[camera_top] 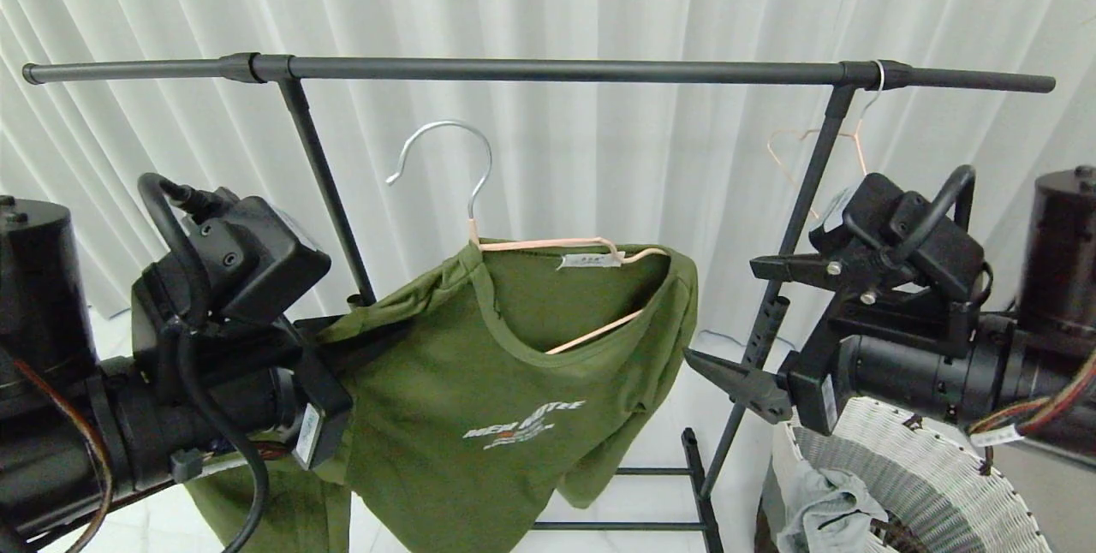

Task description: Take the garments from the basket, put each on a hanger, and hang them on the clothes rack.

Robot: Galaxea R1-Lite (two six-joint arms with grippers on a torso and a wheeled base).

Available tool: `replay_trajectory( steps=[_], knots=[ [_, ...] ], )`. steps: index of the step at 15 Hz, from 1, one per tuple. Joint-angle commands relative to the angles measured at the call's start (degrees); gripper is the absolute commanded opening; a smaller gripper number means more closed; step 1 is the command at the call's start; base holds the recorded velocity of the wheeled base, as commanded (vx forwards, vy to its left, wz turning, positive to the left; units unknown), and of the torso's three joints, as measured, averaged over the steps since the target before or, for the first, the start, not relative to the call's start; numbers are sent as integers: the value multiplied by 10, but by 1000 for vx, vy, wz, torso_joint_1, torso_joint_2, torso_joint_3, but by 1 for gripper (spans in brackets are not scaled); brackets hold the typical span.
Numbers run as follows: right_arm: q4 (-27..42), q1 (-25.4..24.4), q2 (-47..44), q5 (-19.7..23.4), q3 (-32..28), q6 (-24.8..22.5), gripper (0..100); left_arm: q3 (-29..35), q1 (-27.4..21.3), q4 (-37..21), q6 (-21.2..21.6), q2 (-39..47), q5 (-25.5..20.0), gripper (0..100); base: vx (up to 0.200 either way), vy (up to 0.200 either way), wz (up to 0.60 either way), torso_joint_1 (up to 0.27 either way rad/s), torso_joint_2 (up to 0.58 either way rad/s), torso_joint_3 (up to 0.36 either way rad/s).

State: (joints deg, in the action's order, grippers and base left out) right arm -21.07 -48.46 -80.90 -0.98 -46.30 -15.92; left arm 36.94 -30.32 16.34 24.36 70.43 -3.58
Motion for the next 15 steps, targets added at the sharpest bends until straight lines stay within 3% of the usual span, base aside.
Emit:
replay_trajectory(
  steps=[1, 2, 5, 8, 12, 15],
  knots=[
    [54, 28, 2, 61, -63, -42, 100, -1, -1, 5, 1, -2, -13, 0, 0, 0, 0, 0, 0, 0],
    [88, 35, -6, 90, -89, -66, 100, -1, -2, 14, 3, -2, -28, 0, 0, 0, 0, 0, 0, 0],
    [190, 36, -44, 149, -193, -112, 100, -1, -2, 26, 74, 2, -78, 0, 0, 0, 0, 0, 0, 0],
    [244, 28, -63, 181, -235, -144, 100, 2, -10, 26, 77, 3, -96, 0, 0, 0, 0, 0, 0, 0],
    [274, -10, -90, 187, -262, -151, 100, 9, -26, 26, 78, 4, -97, 0, 0, 0, 0, 0, 0, 0],
    [289, -18, -123, 187, -294, -151, 100, 24, -23, 28, 106, 26, -95, 0, 0, 0, 0, 0, 0, 0]
  ],
)
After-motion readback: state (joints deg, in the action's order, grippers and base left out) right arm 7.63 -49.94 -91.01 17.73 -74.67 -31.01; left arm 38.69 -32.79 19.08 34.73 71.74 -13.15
